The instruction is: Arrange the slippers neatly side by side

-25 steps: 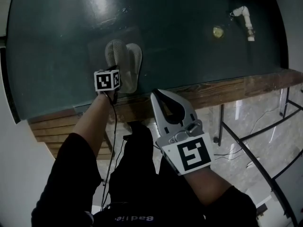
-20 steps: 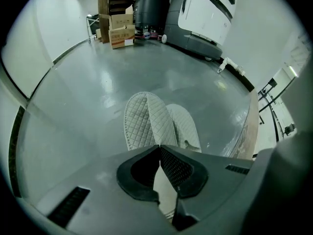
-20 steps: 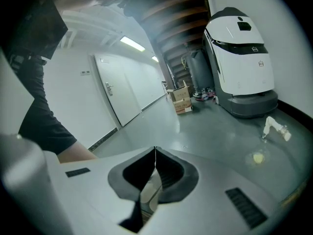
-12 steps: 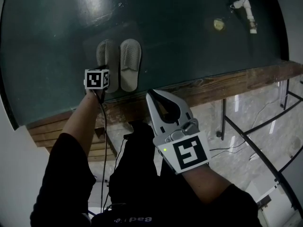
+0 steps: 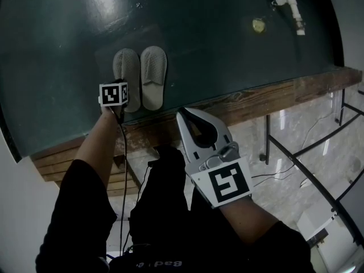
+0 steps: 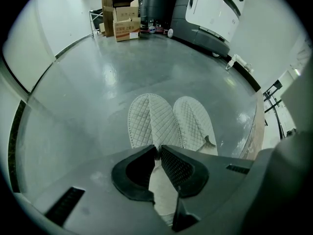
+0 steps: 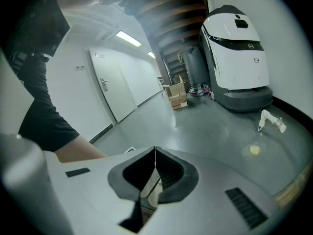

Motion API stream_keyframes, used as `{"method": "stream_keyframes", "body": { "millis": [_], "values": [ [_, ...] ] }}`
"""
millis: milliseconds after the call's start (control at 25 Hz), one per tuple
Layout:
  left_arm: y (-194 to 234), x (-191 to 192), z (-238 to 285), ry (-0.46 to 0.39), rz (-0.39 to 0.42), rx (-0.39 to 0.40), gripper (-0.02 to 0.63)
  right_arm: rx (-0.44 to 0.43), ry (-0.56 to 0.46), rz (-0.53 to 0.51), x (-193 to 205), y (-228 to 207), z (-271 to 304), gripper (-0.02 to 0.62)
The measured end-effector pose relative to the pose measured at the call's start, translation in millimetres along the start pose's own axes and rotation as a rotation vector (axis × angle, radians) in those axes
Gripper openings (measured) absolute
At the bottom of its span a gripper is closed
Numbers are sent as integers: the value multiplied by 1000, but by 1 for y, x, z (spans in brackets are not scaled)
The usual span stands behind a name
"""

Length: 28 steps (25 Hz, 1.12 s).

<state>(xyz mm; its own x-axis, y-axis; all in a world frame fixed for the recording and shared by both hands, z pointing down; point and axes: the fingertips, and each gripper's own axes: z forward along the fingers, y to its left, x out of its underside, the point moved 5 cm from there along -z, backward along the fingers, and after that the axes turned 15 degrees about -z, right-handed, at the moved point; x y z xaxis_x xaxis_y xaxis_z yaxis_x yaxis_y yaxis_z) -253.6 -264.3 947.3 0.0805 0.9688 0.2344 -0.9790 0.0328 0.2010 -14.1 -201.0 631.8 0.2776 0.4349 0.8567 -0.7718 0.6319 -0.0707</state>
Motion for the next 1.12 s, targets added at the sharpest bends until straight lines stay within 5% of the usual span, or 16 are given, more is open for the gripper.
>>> {"method": "stream_keyframes", "body": {
  "millis": [520,720,960,1120],
  "values": [
    [-22,7,-72,-34,-97,84,20,-20,24,-68,-45,23,-41,0],
    [-41,38,-159,-43,-135,163,20,-48,68,-57,-79,52,-74,0],
    [-62,58,-277,-122,-53,299,20,-29,-3,-122,-146,82,-119,0],
    [-79,70,-373,-248,-71,410,20,-31,-37,-139,-173,115,-164,0]
  ]
}}
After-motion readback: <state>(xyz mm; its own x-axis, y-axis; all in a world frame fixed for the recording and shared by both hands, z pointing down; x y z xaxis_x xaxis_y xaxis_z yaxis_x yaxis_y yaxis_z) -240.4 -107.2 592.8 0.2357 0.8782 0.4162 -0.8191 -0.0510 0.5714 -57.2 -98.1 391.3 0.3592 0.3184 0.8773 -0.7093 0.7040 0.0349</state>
